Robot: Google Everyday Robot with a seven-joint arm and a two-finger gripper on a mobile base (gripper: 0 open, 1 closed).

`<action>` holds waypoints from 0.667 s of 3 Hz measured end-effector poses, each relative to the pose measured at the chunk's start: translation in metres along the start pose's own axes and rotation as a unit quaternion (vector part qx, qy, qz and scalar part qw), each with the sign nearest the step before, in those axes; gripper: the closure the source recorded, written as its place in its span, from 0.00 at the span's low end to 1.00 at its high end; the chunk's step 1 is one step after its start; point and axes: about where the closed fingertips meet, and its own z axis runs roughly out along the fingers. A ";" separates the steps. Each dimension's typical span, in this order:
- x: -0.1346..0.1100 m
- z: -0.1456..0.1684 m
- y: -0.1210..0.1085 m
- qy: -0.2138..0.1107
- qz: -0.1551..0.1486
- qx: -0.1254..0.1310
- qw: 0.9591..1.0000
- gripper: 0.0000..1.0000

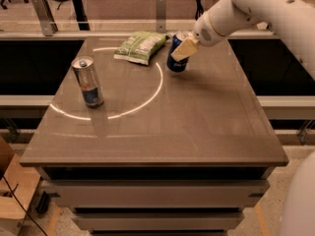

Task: Move pepsi can near green jalapeno chip bag

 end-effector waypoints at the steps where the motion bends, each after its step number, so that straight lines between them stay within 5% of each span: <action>1: -0.009 0.018 0.000 -0.007 0.007 -0.010 1.000 1.00; 2: -0.018 0.032 0.005 -0.015 0.007 -0.025 1.000 0.82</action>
Offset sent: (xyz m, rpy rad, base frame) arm 0.0263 0.0434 -0.0110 0.0756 0.0262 0.0521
